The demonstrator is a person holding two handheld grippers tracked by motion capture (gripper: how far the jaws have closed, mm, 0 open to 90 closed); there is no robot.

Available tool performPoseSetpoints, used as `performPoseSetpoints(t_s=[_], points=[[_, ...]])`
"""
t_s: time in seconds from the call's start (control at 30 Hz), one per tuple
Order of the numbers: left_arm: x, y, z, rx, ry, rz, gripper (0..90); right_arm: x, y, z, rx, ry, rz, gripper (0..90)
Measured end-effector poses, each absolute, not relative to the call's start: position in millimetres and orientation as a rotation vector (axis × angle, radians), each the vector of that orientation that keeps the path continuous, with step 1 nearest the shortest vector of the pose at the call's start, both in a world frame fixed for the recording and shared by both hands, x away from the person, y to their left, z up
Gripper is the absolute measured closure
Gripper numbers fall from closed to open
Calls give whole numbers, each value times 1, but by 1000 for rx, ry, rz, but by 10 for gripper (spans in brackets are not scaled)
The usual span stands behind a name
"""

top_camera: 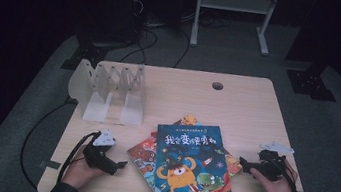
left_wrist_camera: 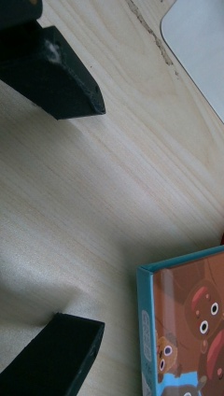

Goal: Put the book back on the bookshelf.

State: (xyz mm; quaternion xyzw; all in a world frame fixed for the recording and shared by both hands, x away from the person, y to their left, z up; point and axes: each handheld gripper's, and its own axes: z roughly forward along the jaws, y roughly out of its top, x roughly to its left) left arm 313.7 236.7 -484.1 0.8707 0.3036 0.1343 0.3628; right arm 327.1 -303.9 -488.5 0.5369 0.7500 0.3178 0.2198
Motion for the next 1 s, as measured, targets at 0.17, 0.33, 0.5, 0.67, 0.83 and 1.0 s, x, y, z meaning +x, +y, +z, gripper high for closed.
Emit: performPoseSetpoints(t_s=[0.17, 0.33, 0.5, 0.67, 0.83, 1.0], points=[[314, 237, -484, 2240, 784, 347, 0, 325, -307, -488, 1473, 2061, 902, 107], [312, 238, -484, 2241, 787, 351, 0, 324, -308, -487, 1465, 2052, 915, 196], [311, 240, -481, 2238, 773, 344, 100, 322, -307, -483, 1449, 2061, 924, 373], [313, 243, -476, 2217, 786, 312, 252, 321, -309, -479, 1477, 2063, 948, 543], [311, 243, -469, 2207, 787, 317, 533, 320, -310, -468, 1484, 2062, 990, 769], [307, 245, -458, 2197, 805, 304, 829, 319, -308, -459, 1470, 2066, 1047, 893]])
